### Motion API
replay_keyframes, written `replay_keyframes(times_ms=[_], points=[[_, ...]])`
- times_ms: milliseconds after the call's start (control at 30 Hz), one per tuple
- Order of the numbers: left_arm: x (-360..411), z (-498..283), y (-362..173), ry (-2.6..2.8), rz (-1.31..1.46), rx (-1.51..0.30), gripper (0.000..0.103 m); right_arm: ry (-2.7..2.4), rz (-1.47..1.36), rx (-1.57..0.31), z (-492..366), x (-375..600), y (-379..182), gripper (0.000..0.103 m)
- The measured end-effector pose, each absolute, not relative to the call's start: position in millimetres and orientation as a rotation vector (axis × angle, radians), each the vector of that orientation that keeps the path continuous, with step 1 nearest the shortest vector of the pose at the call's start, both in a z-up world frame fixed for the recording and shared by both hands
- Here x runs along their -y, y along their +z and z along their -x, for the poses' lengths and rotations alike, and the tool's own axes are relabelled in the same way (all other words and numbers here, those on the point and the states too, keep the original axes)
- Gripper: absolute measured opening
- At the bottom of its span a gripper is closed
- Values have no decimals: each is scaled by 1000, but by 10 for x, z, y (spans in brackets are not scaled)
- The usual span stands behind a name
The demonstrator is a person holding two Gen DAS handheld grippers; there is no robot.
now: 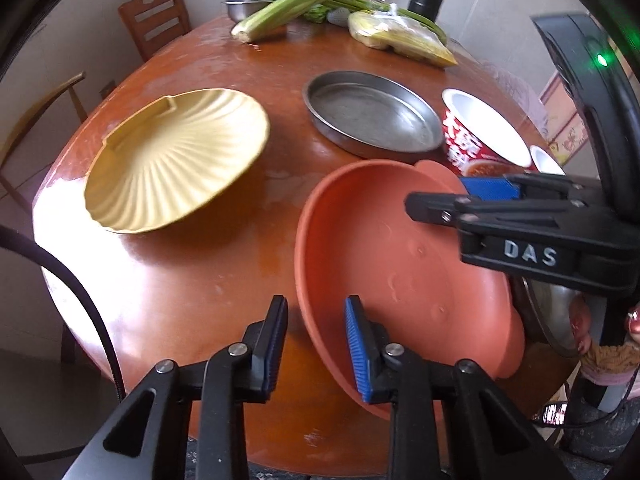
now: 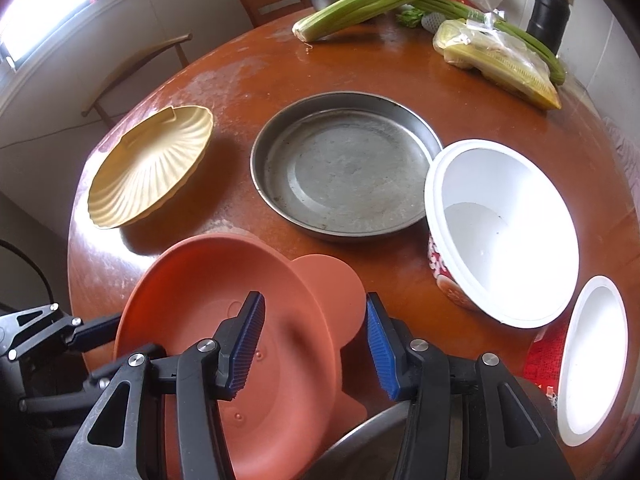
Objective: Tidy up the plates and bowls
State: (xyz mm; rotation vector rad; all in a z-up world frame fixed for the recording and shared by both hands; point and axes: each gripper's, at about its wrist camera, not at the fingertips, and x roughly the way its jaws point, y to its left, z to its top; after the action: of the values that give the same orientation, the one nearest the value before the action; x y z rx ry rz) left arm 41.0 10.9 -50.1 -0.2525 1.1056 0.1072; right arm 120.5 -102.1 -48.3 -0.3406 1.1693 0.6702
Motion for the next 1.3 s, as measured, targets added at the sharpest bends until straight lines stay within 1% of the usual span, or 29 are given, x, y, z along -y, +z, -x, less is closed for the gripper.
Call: replay_keyframes(times_ms=[333,667,800,833,933,1167,1300], points=[[-393,-385,-509,145,333,-1075,29,698,336,-1207,-1132,888,-522,52],[-678,-254,-468,181,429,-1025,28,732,362,-1203,-959,776,-536,52],[-621,-178,-475,160,437,-1033,28,734,378,-1201,-887,739,-548,51],[-586,-168,-493,155,431,-1043,26,736,375,-1203,-877,730,-549,48],[-515,-145,-518,154,419,-1055,20,729,367,-1201,-856,739,-550,45],[-477,-138,-515,150,415,-1046,20,706,356,-1197,-810,757,-535,44],[-526,-144,-382,150,413,-1005,20,712,311,-1195,-819,788,-449,44]])
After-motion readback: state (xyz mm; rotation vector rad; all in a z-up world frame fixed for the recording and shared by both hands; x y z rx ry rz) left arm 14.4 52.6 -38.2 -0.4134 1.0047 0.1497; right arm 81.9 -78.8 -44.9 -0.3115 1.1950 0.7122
